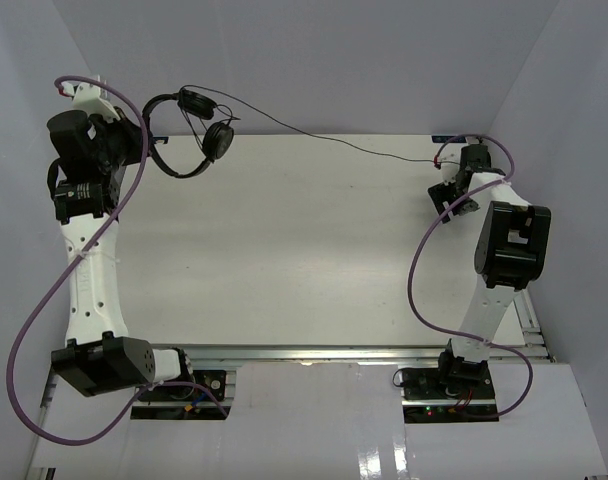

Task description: Wrap the headphones

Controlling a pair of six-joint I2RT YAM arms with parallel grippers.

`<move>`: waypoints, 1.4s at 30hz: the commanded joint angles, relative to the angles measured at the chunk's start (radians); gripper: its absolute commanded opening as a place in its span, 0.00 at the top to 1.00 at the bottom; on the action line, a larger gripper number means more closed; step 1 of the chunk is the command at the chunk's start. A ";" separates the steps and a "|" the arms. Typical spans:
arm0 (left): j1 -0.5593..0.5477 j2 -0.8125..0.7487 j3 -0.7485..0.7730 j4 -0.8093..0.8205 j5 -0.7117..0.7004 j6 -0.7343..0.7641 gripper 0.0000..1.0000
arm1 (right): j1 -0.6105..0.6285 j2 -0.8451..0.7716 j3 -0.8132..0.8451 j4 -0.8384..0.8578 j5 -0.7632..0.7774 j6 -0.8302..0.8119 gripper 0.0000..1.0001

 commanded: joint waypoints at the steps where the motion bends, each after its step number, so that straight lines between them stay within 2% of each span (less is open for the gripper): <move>1: 0.010 -0.033 0.065 0.018 0.021 -0.032 1.00 | -0.059 -0.022 0.092 -0.129 -0.323 -0.049 0.10; 4: 0.010 -0.037 0.072 0.020 0.039 -0.037 1.00 | -0.087 -0.032 0.120 -0.227 -0.528 -0.142 0.10; 7: 0.010 -0.045 0.063 0.026 0.052 -0.041 1.00 | -0.090 -0.049 0.113 -0.248 -0.590 -0.184 0.10; 9: 0.009 -0.045 0.079 0.021 0.041 -0.039 1.00 | -0.084 -0.033 0.128 -0.243 -0.534 -0.168 0.10; 11: 0.010 -0.047 0.096 0.018 0.038 -0.041 1.00 | -0.082 0.034 0.198 -0.245 -0.379 -0.081 0.10; 13: 0.010 -0.055 0.104 0.019 0.043 -0.047 1.00 | -0.091 0.059 0.221 -0.254 -0.385 -0.056 0.10; 15: 0.008 -0.062 0.089 0.023 0.061 -0.051 1.00 | -0.093 0.039 0.196 -0.264 -0.480 -0.082 0.10; 18: 0.010 -0.074 0.030 0.045 0.111 -0.064 1.00 | -0.091 -0.022 0.154 -0.304 -0.705 -0.181 0.10; 21: 0.008 -0.073 -0.026 0.072 0.198 -0.071 1.00 | -0.071 -0.099 0.066 -0.365 -0.967 -0.375 0.10; 25: 0.008 -0.076 -0.059 0.081 0.233 -0.070 1.00 | 0.081 -0.213 -0.094 -0.353 -1.050 -0.535 0.10; 27: 0.009 -0.080 -0.060 0.078 0.234 -0.068 1.00 | 0.171 -0.348 -0.215 -0.101 -1.007 -0.474 0.10; 30: 0.010 -0.093 -0.069 0.064 0.241 -0.067 1.00 | 0.363 -0.504 -0.441 0.372 -0.811 -0.303 0.10; 33: 0.010 -0.116 -0.103 0.058 0.245 -0.069 1.00 | 0.468 -0.565 -0.559 0.751 -0.759 -0.113 0.10; 35: 0.010 -0.128 -0.120 0.055 0.251 -0.074 1.00 | 0.485 -0.546 -0.594 1.023 -0.851 0.145 0.10; 36: 0.009 -0.134 -0.128 0.055 0.254 -0.077 1.00 | 0.489 -0.500 -0.564 1.093 -0.940 0.272 0.10; 40: 0.009 -0.142 -0.134 0.056 0.273 -0.102 1.00 | 0.604 -0.321 -0.489 1.328 -1.106 0.488 0.10; 42: 0.010 -0.146 -0.134 0.057 0.278 -0.110 1.00 | 0.682 -0.249 -0.446 1.436 -1.086 0.547 0.09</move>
